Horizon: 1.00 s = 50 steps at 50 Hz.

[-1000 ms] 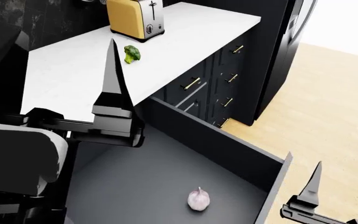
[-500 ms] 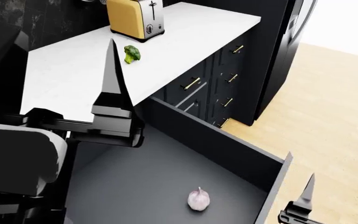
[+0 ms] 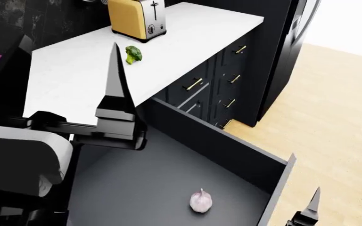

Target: Close the right drawer.

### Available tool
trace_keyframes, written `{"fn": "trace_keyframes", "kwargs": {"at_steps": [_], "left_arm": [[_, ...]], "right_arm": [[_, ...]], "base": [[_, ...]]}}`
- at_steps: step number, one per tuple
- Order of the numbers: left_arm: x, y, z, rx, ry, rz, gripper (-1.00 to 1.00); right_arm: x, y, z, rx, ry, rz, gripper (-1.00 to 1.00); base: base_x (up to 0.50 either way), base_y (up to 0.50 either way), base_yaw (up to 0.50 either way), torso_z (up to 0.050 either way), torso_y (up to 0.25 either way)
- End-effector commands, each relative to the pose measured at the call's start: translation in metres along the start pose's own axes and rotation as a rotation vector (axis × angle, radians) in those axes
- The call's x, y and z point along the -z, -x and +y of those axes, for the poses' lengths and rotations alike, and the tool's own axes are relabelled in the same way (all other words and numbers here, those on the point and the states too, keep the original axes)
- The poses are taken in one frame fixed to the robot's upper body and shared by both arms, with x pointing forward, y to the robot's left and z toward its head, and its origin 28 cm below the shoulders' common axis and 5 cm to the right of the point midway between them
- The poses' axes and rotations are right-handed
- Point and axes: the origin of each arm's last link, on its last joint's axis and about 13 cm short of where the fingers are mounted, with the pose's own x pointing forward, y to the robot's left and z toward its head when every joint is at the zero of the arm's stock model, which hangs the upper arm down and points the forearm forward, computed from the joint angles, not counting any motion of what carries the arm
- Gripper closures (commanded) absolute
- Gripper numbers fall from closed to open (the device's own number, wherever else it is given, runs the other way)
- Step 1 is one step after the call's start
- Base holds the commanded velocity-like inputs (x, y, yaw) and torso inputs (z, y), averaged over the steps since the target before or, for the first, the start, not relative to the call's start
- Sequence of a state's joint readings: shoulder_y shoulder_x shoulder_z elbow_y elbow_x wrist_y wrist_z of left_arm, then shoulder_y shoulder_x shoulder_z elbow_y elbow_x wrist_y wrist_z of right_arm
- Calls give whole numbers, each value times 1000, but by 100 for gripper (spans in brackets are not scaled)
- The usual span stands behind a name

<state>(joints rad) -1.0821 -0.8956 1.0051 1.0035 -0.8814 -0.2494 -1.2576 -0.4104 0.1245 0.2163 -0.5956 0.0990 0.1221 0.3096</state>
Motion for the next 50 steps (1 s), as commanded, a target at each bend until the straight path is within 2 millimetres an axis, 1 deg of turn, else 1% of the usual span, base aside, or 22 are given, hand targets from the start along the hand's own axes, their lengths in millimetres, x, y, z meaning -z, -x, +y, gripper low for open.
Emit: {"fn": "trace_keyframes", "kwargs": {"at_steps": [1,11,28,34,44,46,50], "left_arm": [[1,0,-1,2,2,3,-100],[3,3,0,-6,-1,12,-100],[4,2,-1,7,2,17,-100],[2,1,-2,10,1,11,-100],[3,2,-2,9,1,14,-100],[3,3,-2,9,0,15,-100],[3,3,-2,7,1,13,-100]], "right_arm": [[14,1,-4,19,-12,36,-100],[28,-2,-2,10,-28,66,-100],[48,-7,-6,23,-32,109,-100],[51,-7,-5,15,-35,128,-100],[65,-11,1,-15,-30,158,-100],[67,-12,2,-18,-30,162,-100],[62,-10,3,-22,-32,161,-100]], "base": [[0,0,0,0,0],[0,0,0,0,0],[0,0,0,0,0],[0,0,0,0,0],[0,0,0,0,0],[0,0,0,0,0],[0,0,0,0,0]]}}
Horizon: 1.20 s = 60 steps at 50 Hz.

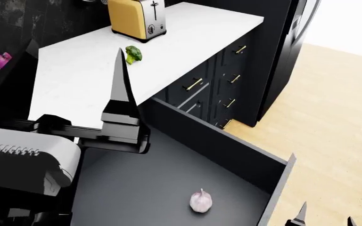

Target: Close the right drawer.

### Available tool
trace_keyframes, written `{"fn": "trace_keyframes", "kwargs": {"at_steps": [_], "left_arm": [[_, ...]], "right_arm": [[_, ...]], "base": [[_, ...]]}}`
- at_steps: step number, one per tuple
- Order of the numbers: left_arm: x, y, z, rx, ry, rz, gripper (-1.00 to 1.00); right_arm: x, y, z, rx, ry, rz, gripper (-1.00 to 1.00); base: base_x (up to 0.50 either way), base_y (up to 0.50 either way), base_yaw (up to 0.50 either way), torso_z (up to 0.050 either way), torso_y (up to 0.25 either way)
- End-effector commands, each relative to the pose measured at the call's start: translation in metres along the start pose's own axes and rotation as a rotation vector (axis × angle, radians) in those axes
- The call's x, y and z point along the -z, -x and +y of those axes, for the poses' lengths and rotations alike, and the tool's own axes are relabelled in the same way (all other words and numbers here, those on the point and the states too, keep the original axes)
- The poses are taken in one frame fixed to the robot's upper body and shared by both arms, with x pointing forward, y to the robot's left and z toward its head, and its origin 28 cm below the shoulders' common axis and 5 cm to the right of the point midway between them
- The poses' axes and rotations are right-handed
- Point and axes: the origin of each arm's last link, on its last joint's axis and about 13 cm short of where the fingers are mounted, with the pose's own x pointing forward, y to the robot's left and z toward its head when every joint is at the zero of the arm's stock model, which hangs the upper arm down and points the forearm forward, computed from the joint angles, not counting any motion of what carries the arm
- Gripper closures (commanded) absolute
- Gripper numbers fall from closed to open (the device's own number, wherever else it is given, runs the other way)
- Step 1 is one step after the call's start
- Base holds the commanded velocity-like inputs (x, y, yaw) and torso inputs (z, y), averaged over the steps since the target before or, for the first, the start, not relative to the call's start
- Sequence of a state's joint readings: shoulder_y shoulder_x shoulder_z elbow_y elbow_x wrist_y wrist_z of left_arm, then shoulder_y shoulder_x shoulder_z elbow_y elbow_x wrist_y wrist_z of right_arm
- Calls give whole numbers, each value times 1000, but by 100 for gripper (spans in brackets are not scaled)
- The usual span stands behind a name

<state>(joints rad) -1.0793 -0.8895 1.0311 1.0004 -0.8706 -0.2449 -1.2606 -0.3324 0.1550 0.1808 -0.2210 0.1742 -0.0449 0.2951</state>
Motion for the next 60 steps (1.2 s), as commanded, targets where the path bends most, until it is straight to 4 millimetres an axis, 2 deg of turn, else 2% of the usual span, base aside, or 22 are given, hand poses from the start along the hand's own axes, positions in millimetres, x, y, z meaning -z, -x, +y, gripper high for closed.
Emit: {"fn": "trace_keyframes", "kwargs": {"at_steps": [1,10,25,37,54,60], "left_arm": [[0,1,0,-1,0,0,-100],[1,1,2,-8,-1,3,-100],[2,1,3,-16,0,4,-100],[1,1,3,-16,-1,2,-100],[5,3,3,-19,1,12,-100],[6,4,4,-20,2,15,-100]], "right_arm": [[4,-1,4,-17,-1,20,-100],[9,-5,3,-28,-10,40,-100],[31,-10,9,-60,-19,77,-100],[31,-9,8,-56,-22,78,-100],[53,-14,12,-62,-32,112,-100],[53,-14,15,-71,-34,114,-100]], "base": [[0,0,0,0,0],[0,0,0,0,0],[0,0,0,0,0],[0,0,0,0,0],[0,0,0,0,0],[0,0,0,0,0]]}}
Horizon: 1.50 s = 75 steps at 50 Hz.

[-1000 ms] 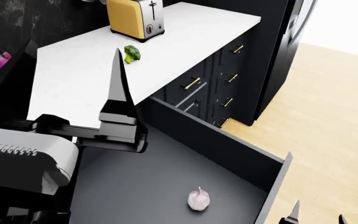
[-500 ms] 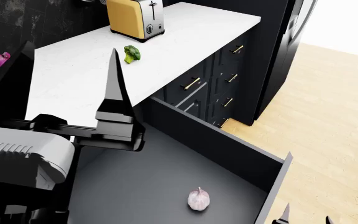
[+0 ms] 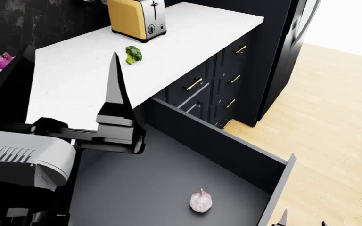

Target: Close the right drawer.

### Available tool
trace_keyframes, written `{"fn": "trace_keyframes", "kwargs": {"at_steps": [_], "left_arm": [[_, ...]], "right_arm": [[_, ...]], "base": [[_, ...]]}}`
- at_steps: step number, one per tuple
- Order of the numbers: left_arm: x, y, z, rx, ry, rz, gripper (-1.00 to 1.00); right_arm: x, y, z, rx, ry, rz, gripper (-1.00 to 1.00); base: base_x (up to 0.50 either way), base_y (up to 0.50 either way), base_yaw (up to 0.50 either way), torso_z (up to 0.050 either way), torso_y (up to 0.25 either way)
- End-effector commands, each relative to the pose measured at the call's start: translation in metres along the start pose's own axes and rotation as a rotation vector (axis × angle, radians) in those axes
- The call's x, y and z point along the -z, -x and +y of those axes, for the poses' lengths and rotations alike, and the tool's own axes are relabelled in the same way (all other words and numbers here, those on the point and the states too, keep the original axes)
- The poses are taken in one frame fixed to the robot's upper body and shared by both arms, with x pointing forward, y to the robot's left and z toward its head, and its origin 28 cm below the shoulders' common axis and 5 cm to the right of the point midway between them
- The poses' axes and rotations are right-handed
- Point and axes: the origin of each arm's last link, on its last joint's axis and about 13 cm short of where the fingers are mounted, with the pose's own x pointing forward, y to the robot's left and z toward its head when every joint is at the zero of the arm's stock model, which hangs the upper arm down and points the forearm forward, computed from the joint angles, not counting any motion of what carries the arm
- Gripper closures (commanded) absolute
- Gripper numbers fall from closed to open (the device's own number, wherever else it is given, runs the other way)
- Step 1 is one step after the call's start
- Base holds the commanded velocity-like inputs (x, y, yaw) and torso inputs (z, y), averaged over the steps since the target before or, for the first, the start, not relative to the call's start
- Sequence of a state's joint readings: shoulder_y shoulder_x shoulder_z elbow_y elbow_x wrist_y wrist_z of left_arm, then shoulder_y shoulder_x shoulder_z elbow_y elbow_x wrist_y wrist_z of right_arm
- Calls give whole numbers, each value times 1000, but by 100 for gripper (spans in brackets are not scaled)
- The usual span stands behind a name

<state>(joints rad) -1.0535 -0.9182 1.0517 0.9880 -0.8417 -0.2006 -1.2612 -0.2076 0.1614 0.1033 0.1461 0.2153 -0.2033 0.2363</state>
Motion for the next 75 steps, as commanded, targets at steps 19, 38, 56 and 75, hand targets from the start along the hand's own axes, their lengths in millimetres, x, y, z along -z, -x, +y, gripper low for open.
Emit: {"fn": "trace_keyframes", "kwargs": {"at_steps": [19,38,56,75], "left_arm": [[2,2,1,-3,4,8,-100],[2,3,3,-11,10,5,-100],[2,3,3,-15,12,4,-100],[1,3,5,-16,16,-2,-100]], "right_arm": [[5,-11,21,-59,-18,6,-100],[-3,-20,45,-148,4,-8,-100],[-5,-29,67,-237,14,-21,-100],[-17,-35,94,-327,27,-44,-100]], "base": [[0,0,0,0,0],[0,0,0,0,0],[0,0,0,0,0],[0,0,0,0,1]]}}
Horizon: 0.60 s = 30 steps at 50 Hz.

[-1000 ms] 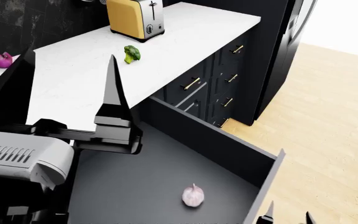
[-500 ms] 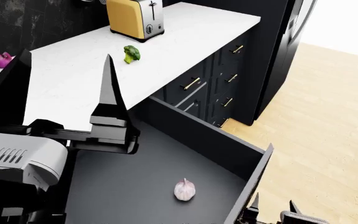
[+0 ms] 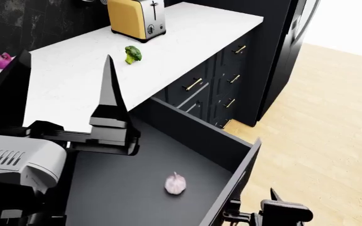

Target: Close the right drawer.

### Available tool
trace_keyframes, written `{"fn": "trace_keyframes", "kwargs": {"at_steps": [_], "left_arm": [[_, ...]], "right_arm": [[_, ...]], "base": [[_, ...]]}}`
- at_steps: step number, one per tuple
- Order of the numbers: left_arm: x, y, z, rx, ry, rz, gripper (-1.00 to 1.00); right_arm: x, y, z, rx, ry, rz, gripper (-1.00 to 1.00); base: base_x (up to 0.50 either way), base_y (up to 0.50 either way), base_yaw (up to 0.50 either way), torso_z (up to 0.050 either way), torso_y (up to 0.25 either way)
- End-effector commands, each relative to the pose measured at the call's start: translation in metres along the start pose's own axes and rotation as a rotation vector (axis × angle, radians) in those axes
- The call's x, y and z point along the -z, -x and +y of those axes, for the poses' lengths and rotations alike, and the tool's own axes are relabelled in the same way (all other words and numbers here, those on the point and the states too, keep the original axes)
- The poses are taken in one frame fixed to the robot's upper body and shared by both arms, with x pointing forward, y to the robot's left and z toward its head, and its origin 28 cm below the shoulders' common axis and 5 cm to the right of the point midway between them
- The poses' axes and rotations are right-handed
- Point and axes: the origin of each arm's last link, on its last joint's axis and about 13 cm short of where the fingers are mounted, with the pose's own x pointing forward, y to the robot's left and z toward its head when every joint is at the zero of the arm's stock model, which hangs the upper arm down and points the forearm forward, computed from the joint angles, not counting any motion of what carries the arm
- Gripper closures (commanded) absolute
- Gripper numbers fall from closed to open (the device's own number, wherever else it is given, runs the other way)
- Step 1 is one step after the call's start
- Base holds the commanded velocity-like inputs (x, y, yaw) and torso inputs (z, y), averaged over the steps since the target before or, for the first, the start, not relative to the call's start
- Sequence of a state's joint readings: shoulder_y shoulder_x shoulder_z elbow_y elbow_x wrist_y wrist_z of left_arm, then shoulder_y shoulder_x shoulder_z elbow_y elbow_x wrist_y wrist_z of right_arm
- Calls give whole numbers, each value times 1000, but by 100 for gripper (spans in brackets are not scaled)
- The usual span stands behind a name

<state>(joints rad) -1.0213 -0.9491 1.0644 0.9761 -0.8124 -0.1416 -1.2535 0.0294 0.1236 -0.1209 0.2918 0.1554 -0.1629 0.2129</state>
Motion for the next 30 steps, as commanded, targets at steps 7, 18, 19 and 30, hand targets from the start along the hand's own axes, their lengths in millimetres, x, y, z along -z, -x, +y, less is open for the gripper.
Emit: {"fn": "trace_keyframes", "kwargs": {"at_steps": [7,18,19,30], "left_arm": [[-2,1,2,-5,-1,-6,-100],[0,2,3,-7,-3,-4,-100],[0,2,3,-7,-3,-2,-100],[0,2,3,-8,-4,-2,-100]], "right_arm": [[-10,-15,34,-130,-1,-33,-100],[-5,-25,49,-180,-27,-39,-100],[-3,-26,51,-185,-29,-37,-100],[-5,-36,67,-243,-43,-42,-100]], "base": [[0,0,0,0,0],[0,0,0,0,1],[0,0,0,0,0],[0,0,0,0,1]]}}
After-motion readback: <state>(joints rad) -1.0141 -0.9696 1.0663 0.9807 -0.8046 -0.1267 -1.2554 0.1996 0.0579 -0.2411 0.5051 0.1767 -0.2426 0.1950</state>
